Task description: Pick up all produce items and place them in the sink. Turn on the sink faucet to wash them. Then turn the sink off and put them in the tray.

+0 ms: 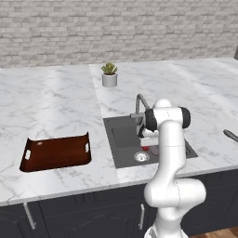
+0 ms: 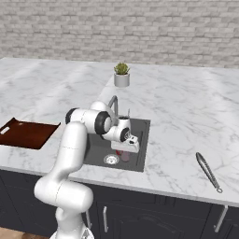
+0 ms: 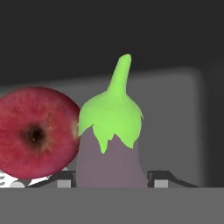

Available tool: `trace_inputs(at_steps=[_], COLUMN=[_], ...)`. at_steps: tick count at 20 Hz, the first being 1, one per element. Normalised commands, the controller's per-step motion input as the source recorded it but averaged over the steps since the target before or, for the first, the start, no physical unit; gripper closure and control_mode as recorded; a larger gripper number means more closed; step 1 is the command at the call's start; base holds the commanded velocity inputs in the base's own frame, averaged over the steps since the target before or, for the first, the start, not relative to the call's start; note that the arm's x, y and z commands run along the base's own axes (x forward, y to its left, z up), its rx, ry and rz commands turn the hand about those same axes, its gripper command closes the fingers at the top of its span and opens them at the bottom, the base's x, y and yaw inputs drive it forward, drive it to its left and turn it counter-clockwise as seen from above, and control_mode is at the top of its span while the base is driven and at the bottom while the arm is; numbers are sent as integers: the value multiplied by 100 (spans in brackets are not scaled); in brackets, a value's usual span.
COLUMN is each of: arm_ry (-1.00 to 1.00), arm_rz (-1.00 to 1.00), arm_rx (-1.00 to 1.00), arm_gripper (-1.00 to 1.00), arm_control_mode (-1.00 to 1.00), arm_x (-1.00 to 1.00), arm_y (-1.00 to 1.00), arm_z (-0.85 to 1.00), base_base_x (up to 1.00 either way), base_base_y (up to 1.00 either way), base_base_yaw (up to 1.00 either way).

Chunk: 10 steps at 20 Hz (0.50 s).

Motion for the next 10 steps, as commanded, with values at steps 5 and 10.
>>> trace_inputs(at_steps=[5,10], arm_ry=[0,-2], arm_rz=[0,0], arm_rx=[1,2], arm_gripper=[100,100], arm_control_mode=[-100,-100], arm_x=[-10,-23], arm_y=[-4,-15], arm_z=[5,42], base_base_x=[0,0], base_base_y=[0,0], base_base_yaw=[0,0])
